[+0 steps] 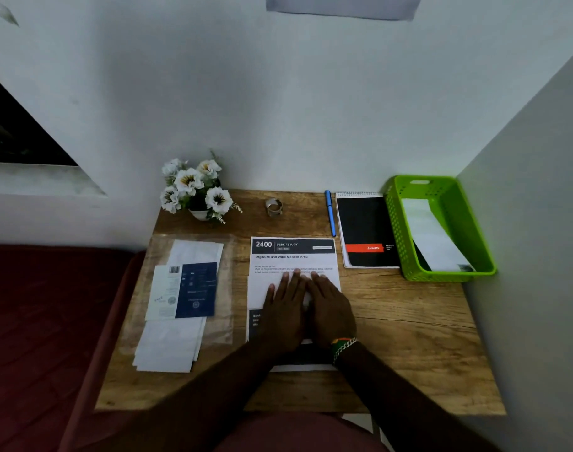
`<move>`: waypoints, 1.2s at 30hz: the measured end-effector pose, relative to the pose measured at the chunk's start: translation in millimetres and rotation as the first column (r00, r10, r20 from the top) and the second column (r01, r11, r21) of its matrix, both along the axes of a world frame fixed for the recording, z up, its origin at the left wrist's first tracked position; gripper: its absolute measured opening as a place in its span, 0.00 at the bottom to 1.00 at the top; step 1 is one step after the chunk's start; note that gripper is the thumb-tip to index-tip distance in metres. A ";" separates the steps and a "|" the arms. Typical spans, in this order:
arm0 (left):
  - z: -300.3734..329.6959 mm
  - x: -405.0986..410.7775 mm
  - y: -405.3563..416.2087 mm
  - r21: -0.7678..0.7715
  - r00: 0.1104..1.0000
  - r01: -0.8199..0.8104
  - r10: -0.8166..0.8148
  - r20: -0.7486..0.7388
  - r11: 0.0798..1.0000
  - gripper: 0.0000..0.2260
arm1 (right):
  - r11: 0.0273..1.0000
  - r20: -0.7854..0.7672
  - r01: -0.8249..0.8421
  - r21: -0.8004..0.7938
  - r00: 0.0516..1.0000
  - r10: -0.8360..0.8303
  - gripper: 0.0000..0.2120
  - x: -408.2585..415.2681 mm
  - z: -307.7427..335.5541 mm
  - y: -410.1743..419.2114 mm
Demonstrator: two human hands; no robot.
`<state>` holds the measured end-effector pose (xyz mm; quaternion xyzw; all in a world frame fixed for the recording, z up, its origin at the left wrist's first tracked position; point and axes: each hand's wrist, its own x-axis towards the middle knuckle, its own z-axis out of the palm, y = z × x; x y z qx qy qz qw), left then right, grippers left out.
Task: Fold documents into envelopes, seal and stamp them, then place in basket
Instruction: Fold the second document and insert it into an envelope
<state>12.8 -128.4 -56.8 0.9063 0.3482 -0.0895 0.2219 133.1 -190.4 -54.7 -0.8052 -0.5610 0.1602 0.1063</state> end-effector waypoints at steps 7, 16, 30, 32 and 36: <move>2.3 -38.5 20.7 0.061 0.945 -0.323 0.326 -0.039 0.944 0.33 | 1.000 0.002 -0.004 -0.028 1.000 0.004 0.29 0.1 2.5 -1.4; 16.3 -38.6 53.3 -0.014 0.961 -0.257 0.257 0.102 0.966 0.31 | 0.999 0.000 0.009 -0.053 1.000 -0.009 0.29 -0.5 4.5 0.9; 25.6 -11.1 55.4 0.084 0.980 -0.181 0.187 -0.072 0.980 0.25 | 0.998 -0.018 0.024 -0.062 1.000 -0.025 0.12 21.1 33.8 34.1; 30.8 -9.4 53.4 0.079 0.976 -0.186 0.193 -0.098 0.979 0.25 | 0.998 -0.020 0.038 -0.054 0.999 -0.040 0.09 23.2 36.2 38.4; 43.1 0.6 49.7 0.089 0.978 -0.208 0.205 0.043 0.974 0.12 | 0.999 -0.065 0.035 0.004 0.997 -0.035 0.07 22.9 42.3 43.0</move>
